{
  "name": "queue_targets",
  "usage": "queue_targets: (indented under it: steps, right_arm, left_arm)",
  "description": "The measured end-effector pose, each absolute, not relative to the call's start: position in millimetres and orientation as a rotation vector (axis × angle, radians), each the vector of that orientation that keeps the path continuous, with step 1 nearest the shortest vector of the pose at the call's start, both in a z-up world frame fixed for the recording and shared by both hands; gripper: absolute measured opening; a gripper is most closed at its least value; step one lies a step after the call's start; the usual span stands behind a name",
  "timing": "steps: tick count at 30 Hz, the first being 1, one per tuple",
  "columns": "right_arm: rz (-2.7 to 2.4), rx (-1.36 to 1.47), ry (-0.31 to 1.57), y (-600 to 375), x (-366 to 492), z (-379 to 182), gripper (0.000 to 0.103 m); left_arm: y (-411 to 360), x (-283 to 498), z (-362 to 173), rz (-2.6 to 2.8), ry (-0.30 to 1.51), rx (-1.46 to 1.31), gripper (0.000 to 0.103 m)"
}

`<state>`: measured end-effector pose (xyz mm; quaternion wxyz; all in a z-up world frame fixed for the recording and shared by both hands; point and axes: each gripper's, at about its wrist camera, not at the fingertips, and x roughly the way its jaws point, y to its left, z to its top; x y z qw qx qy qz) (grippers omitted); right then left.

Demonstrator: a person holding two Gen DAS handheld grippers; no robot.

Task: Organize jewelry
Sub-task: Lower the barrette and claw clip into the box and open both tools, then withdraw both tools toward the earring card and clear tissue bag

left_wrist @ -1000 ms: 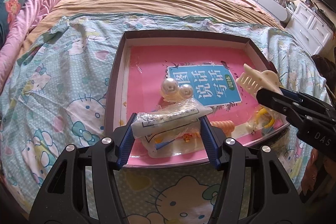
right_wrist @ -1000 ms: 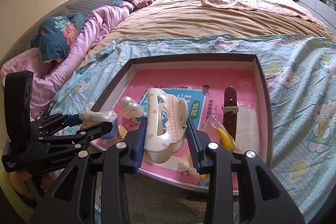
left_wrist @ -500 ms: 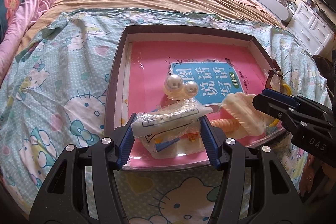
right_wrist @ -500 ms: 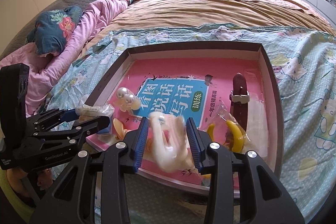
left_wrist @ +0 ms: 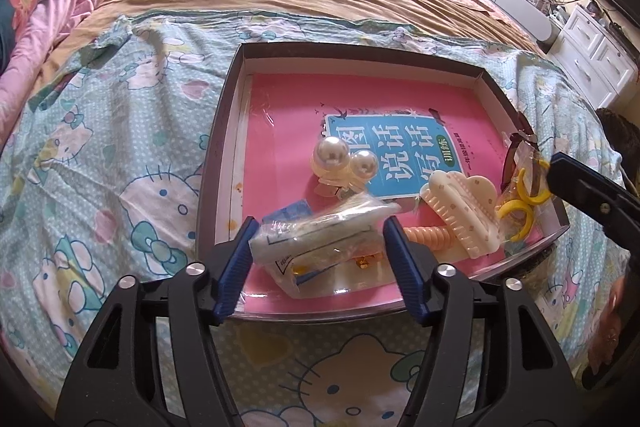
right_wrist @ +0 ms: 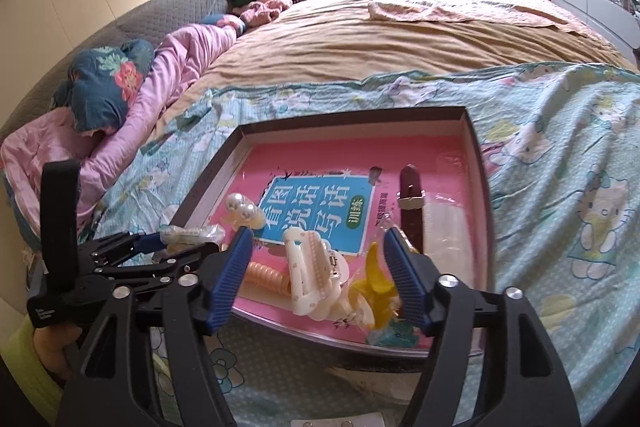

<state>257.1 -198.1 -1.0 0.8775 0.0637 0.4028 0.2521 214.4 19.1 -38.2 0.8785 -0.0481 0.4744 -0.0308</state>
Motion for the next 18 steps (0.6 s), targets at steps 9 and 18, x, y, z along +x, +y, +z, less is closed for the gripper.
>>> queue_targets:
  steps: [9, 18]
  right_arm:
    - [0.516, 0.161, 0.808, -208.7, 245.8, 10.8, 0.084]
    - [0.507, 0.169, 0.767, -219.6, 230.2, 25.7, 0.09]
  left_arm:
    - [19.7, 208.5, -23.2, -0.055, 0.963, -0.102, 0.068]
    - [18.5, 194.6, -0.8, -0.047, 0.916, -0.108, 0.086]
